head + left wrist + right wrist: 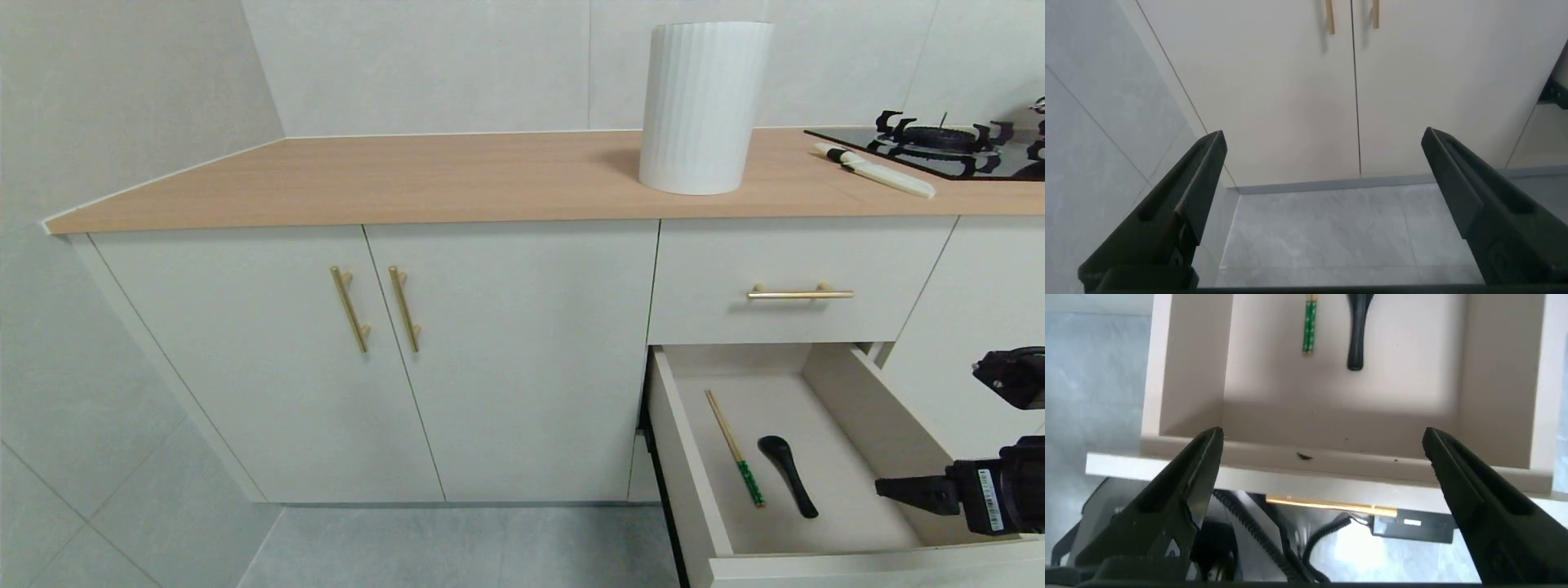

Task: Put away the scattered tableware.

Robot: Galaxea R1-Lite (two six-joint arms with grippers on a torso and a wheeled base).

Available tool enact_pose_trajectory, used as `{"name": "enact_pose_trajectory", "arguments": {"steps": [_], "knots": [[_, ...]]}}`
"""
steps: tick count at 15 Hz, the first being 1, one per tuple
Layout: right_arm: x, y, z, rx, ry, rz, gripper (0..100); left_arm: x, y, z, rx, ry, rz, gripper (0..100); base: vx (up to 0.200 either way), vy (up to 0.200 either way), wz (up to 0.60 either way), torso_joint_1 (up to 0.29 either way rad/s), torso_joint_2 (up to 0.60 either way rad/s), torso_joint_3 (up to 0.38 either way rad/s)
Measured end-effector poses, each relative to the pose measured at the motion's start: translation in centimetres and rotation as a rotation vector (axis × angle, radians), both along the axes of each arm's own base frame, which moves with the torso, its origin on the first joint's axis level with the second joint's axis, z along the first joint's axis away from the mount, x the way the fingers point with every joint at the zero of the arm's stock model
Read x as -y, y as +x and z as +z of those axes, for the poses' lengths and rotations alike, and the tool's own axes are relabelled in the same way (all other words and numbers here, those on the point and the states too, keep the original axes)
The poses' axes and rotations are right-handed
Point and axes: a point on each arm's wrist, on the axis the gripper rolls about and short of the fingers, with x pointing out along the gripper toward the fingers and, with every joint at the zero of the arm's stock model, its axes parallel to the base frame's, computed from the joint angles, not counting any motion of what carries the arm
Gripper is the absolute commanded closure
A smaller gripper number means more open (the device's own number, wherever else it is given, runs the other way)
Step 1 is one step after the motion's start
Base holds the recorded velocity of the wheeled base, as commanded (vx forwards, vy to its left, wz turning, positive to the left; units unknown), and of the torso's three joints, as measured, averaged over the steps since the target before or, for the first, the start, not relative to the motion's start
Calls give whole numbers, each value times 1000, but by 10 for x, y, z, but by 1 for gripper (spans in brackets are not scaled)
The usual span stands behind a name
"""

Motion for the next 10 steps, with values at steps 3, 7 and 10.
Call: {"name": "enact_pose_trajectory", "arguments": {"steps": [3,7,10], "knots": [[-2,-4,-5,-17,-9,19,0,0,0,0,0,-1,-1,0,-67,0,0,-1,2,2],[-6,-12,-14,-63,-71,79,0,0,0,0,0,-2,-1,0,-200,0,0,2,7,5],[-7,-15,-17,-104,-82,88,0,0,0,0,0,-3,-1,0,-133,0,0,0,2,5]]}}
